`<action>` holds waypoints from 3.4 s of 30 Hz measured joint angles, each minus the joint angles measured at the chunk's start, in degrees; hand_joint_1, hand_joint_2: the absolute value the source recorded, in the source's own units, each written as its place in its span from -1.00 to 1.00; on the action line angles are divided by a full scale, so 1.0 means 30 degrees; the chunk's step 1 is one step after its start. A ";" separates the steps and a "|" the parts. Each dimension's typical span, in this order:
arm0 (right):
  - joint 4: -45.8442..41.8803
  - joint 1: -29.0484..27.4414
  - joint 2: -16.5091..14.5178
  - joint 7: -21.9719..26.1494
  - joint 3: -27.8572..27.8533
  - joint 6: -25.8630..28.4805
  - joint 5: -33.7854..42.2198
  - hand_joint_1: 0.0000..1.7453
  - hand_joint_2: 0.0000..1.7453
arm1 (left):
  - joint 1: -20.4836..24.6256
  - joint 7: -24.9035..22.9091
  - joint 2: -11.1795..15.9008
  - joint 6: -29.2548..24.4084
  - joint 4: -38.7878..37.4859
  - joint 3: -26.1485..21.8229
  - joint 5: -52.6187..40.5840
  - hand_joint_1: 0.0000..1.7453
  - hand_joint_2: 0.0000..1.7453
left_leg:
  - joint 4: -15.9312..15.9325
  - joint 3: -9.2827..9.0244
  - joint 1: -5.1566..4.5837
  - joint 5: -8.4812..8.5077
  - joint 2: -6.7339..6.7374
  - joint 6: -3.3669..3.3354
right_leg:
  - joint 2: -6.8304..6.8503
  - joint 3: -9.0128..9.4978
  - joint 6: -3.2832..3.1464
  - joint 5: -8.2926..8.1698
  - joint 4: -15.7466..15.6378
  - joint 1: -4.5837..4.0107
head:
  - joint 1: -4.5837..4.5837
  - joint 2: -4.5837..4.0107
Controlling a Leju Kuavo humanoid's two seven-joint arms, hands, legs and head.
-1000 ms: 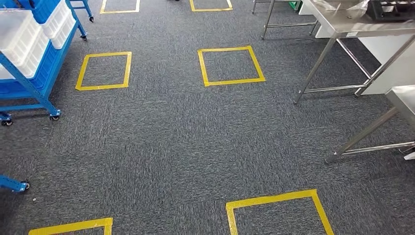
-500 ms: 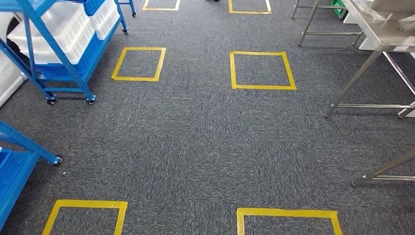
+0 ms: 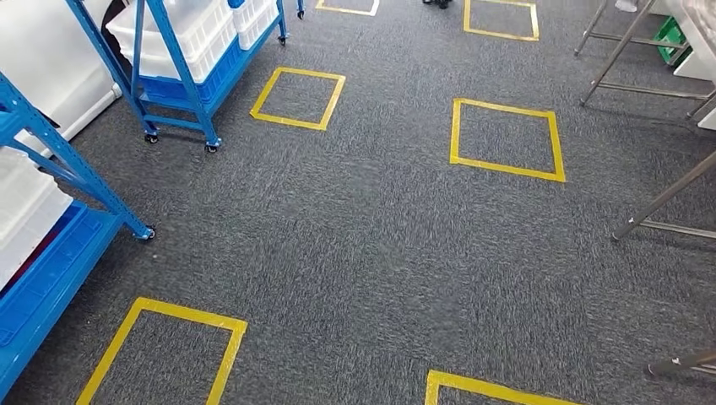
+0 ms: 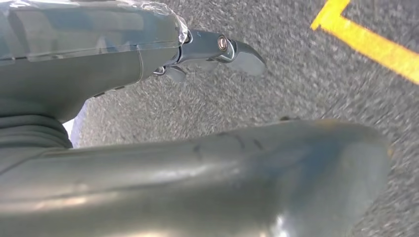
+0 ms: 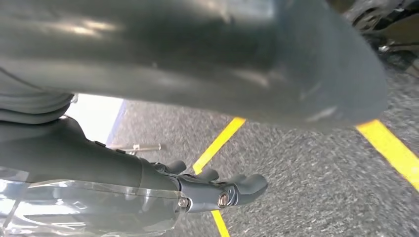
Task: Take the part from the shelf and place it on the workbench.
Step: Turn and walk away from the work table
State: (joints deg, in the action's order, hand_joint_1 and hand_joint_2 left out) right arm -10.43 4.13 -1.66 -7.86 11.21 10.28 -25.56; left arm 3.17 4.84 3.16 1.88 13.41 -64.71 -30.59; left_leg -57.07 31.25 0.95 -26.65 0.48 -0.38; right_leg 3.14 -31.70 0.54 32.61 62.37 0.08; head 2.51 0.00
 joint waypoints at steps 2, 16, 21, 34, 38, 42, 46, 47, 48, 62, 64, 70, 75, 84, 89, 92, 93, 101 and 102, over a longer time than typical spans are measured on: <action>0.0011 -0.0149 0.0115 0.0011 -0.0310 -0.0005 0.0049 -1.00 -1.00 | 0.0092 -0.0004 0.0053 0.0004 -0.0004 0.0157 -0.0057 -1.00 -1.00 | -0.0008 0.0088 -0.0018 0.0065 -0.0366 -0.0103 | -0.0818 -0.1183 0.0088 0.1289 0.2596 0.0088 | -0.0004 0.0000; 0.0102 -0.0507 0.0280 0.0219 -0.1672 0.0650 0.0923 -1.00 -1.00 | 0.0009 0.0093 0.0058 0.0098 -0.0049 0.0532 -0.0353 -1.00 -1.00 | -0.2458 0.1511 -0.0035 -0.1236 -0.0959 0.0795 | -0.1086 0.0413 -0.0804 -0.1489 -0.1690 0.0115 | 0.0006 0.0000; 0.0131 -0.0713 0.0184 0.0233 -0.2160 0.1020 0.1508 -1.00 -1.00 | -0.0151 0.0660 -0.0354 -0.0153 -0.0062 0.0885 -0.1177 -1.00 -1.00 | -0.4668 0.2121 -0.0053 -0.1875 -0.0166 0.0844 | 0.0231 0.0343 -0.0904 -0.1449 -0.1660 -0.0106 | 0.0007 0.0000; 0.0137 -0.0803 -0.0080 0.0814 -0.2653 0.1666 0.0912 -1.00 -1.00 | -0.0564 0.2084 -0.3579 -0.2991 -0.0188 0.1599 -0.1922 -1.00 -1.00 | 0.0122 -0.0156 -0.0205 0.0068 -0.0710 -0.0327 | -0.0938 -0.1873 0.0126 0.1462 0.3839 0.0118 | 0.0000 0.0000; 0.0144 -0.0834 -0.0077 0.0887 -0.2653 0.1747 0.0854 -1.00 -1.00 | -0.0595 0.2067 -0.3854 -0.3117 -0.0188 0.1619 -0.1996 -1.00 -1.00 | -0.0010 -0.0173 -0.0203 0.0067 -0.1766 -0.0172 | -0.1735 -0.0450 0.0080 -0.0786 0.0611 0.0288 | 0.0000 0.0000; 0.0166 -0.0777 -0.0075 0.1055 -0.2652 0.1785 0.0859 -1.00 -1.00 | -0.0623 0.2115 -0.4013 -0.2954 -0.0188 0.1698 -0.2275 -1.00 -1.00 | -0.0102 0.0129 -0.0143 0.0154 -0.2569 0.0319 | -0.2353 0.0305 -0.0155 -0.1352 -0.1302 0.0254 | 0.0000 0.0000; 0.0168 -0.0811 -0.0182 0.1126 -0.2659 0.1818 0.0921 -1.00 -1.00 | -0.0649 0.2124 -0.4011 -0.2789 -0.0188 0.1814 -0.2417 -1.00 -1.00 | -0.1824 0.1018 -0.0128 -0.0995 -0.1427 0.0667 | -0.1287 0.0339 -0.0727 -0.1541 -0.1605 0.0286 | 0.0009 0.0000; 0.0169 -0.0881 -0.0175 0.1129 -0.2659 0.1825 0.0925 -1.00 -1.00 | -0.0625 0.2124 -0.4013 -0.2780 -0.0188 0.1845 -0.2432 -1.00 -1.00 | -0.3128 0.1611 -0.0138 -0.1725 -0.0836 0.0723 | -0.0993 0.0322 -0.0807 -0.1538 -0.1617 0.0222 | 0.0013 0.0000; 0.0173 -0.0934 -0.0175 0.1133 -0.2661 0.1829 0.0931 -1.00 -1.00 | -0.0609 0.2122 -0.4013 -0.2758 -0.0188 0.1880 -0.2461 -1.00 -1.00 | -0.4471 0.2206 -0.0117 -0.2358 -0.0503 0.0779 | -0.0684 0.0301 -0.0849 -0.1530 -0.1613 0.0158 | 0.0015 0.0000; 0.0168 -0.0828 0.0060 0.1204 -0.3316 0.1599 0.1744 -1.00 -1.00 | -0.0509 0.1337 -0.3489 -0.1767 -0.0188 0.2503 -0.3719 -1.00 -1.00 | 0.0376 -0.0356 -0.0148 0.0175 -0.0021 -0.0237 | -0.0418 -0.0374 -0.0028 0.0225 0.0756 0.0094 | -0.0003 0.0000; 0.0168 -0.0860 0.0196 0.1217 -0.3485 0.1392 0.1834 -1.00 -1.00 | -0.0413 0.1270 -0.3390 -0.1756 -0.0188 0.2555 -0.3789 -1.00 -1.00 | 0.0342 -0.0238 -0.0140 0.0252 -0.0493 -0.0291 | -0.0919 -0.1525 0.0054 0.1291 0.3211 0.0200 | -0.0003 0.0000; 0.0178 -0.0892 0.0446 0.1227 -0.3753 0.1366 0.1905 -1.00 -1.00 | -0.0373 0.1040 -0.3260 -0.1792 -0.0188 0.2646 -0.3936 -1.00 -1.00 | -0.0040 -0.0052 -0.0127 0.0188 -0.2026 0.0063 | -0.2159 0.0110 0.0068 -0.1308 -0.0702 0.0452 | -0.0007 0.0000; 0.0180 -0.0778 0.0444 0.1286 -0.3934 0.1377 0.1960 -1.00 -1.00 | -0.0435 0.1035 -0.3085 -0.1712 -0.0195 0.2712 -0.3993 -1.00 -1.00 | -0.0371 0.0375 -0.0058 0.0045 -0.2211 0.0669 | -0.1661 0.0278 -0.0478 -0.1494 -0.1331 0.0414 | -0.0002 0.0000; 0.0182 -0.0871 0.0466 0.1286 -0.4061 0.1395 0.1835 -1.00 -1.00 | -0.0302 0.0783 -0.2896 -0.1679 -0.0209 0.2723 -0.4038 -1.00 -1.00 | -0.2556 0.0912 -0.0156 -0.0941 0.0341 0.0613 | 0.0626 0.0314 -0.0781 -0.1429 -0.1354 0.0086 | 0.0002 0.0000; 0.0180 -0.0766 0.0473 0.1284 -0.4072 0.1377 0.1648 -1.00 -1.00 | -0.0219 0.0646 -0.2861 -0.1791 -0.0209 0.2723 -0.4027 -1.00 -1.00 | -0.0168 -0.0123 -0.0377 -0.0198 0.0865 0.0138 | 0.1468 0.0521 -0.0338 -0.1331 -0.1358 -0.0020 | 0.0000 0.0000; 0.0153 -0.0695 0.0510 0.1262 -0.4072 0.1373 0.1621 -1.00 -1.00 | -0.0244 0.0572 -0.2865 -0.1825 -0.0226 0.2723 -0.4018 -1.00 -1.00 | 0.0122 -0.0213 -0.0206 0.0087 0.0221 -0.0168 | 0.0555 0.0290 0.0004 -0.0592 -0.0480 0.0090 | -0.0004 0.0000; 0.0146 -0.0717 0.0524 0.1257 -0.4072 0.1371 0.1619 -1.00 -1.00 | -0.0217 0.0557 -0.2867 -0.1825 -0.0231 0.2723 -0.4014 -1.00 -1.00 | 0.0155 -0.0206 -0.0171 0.0163 0.0036 -0.0232 | -0.0100 -0.0162 0.0060 0.0017 0.0506 0.0151 | -0.0004 0.0000; 0.0158 -0.0825 0.0615 0.1229 -0.4076 0.1408 0.1473 -1.00 -1.00 | -0.0161 0.0384 -0.2874 -0.1825 -0.0250 0.2719 -0.3978 -1.00 -1.00 | -0.0020 -0.0115 -0.0239 0.0168 -0.1836 -0.0135 | -0.1666 -0.0283 -0.0187 -0.1357 -0.0132 0.0225 | -0.0002 0.0000; 0.0160 -0.0795 0.0630 0.1238 -0.4096 0.1426 0.1522 -1.00 -1.00 | -0.0157 0.0379 -0.2878 -0.1811 -0.0255 0.2716 -0.3962 -1.00 -1.00 | -0.0072 -0.0058 -0.0253 0.0122 -0.1950 -0.0030 | -0.1854 -0.0026 -0.0242 -0.1571 -0.0860 0.0212 | -0.0004 0.0000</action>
State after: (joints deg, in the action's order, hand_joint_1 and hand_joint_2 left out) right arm -9.94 1.75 0.23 -4.14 -1.08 14.56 -20.99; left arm 2.70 5.98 -5.48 -3.55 12.65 -56.57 -42.48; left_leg -57.29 31.08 0.20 -26.28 -5.37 -0.47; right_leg -2.42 -31.78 -0.19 27.89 59.79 0.72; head 2.50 0.00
